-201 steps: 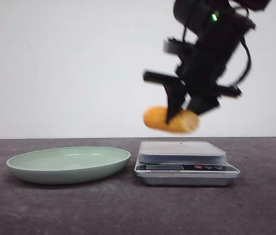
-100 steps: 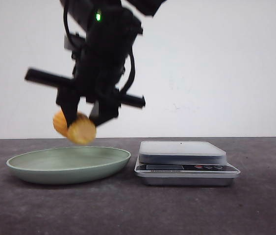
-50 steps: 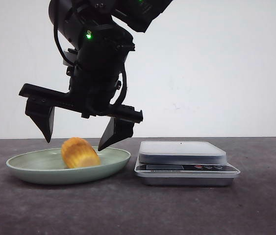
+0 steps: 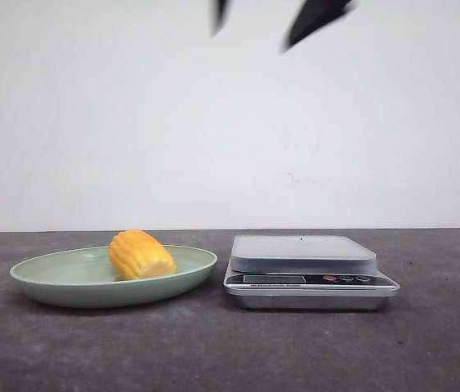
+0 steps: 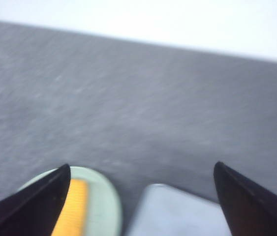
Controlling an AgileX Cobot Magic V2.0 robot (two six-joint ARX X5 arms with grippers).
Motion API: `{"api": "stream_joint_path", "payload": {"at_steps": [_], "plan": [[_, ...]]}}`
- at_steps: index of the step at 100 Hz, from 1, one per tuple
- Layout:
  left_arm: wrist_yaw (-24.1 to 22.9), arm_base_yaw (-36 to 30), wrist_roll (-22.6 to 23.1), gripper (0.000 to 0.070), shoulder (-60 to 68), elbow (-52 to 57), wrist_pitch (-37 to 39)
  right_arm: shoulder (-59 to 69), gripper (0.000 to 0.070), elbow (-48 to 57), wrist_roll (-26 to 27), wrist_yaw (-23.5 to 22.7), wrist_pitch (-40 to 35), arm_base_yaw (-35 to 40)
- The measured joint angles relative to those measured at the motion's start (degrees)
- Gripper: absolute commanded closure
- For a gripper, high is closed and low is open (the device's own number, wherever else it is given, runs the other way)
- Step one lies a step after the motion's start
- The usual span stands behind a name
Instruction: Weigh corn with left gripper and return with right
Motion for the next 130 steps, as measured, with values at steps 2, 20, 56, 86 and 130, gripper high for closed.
{"api": "stream_joint_path", "payload": {"at_steps": [2, 20, 56, 86, 130], "plan": [[0.0, 0.0, 0.0, 0.0270, 0.0, 0.0, 0.2, -1.9, 0.0110, 0.0, -0.7, 0.0, -1.2, -0.7], [0.0, 0.0, 0.0, 0.0270, 0.0, 0.0, 3.3, -20.1, 0.0110, 0.0, -4.9, 0.9, -11.2, -5.9], [0.5, 0.0, 0.0, 0.0271, 0.0, 0.0, 9.0, -48.2, 0.0110, -1.0, -4.8, 2.6, -34.1, -6.0], [0.7, 0.0, 1.8, 0.0645, 0.0, -1.8, 15.7, -62.2, 0.0417, -15.6, -4.0, 2.6, -32.8, -6.0], [4.1, 0.0, 5.6, 0.0689, 0.0, -7.2, 33.7, -63.8, 0.0687, -32.6, -2.2, -0.5, -10.8, -5.9]]}}
